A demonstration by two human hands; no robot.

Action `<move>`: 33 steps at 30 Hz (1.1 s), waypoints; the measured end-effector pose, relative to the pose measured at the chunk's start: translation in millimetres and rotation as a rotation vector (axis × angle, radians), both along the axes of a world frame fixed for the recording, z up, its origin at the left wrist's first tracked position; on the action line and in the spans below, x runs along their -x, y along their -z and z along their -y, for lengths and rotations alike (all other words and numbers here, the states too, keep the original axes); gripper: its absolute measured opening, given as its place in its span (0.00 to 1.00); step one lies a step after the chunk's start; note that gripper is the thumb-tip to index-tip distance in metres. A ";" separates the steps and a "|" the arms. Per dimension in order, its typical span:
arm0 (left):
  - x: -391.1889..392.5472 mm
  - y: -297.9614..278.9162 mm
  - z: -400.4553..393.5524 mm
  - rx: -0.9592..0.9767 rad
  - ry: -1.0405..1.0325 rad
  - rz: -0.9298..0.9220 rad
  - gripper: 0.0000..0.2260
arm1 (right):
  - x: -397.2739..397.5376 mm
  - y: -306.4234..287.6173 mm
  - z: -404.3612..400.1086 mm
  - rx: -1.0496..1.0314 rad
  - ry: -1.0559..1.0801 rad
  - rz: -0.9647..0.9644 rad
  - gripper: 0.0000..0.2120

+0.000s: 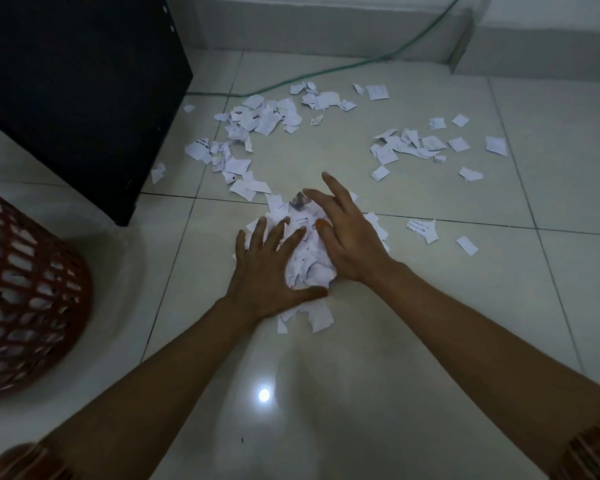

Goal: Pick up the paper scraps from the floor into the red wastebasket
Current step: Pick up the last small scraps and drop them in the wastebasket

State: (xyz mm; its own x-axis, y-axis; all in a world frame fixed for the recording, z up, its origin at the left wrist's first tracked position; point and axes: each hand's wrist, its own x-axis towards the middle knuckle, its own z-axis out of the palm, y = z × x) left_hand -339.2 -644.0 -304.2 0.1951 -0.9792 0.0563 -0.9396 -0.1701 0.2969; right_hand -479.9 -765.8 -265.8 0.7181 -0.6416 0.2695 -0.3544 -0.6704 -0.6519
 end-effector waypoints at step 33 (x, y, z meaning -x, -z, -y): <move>-44.8 -41.4 -57.8 0.322 -0.061 -0.362 0.18 | -17.5 25.3 -44.2 0.326 -0.019 -0.287 0.09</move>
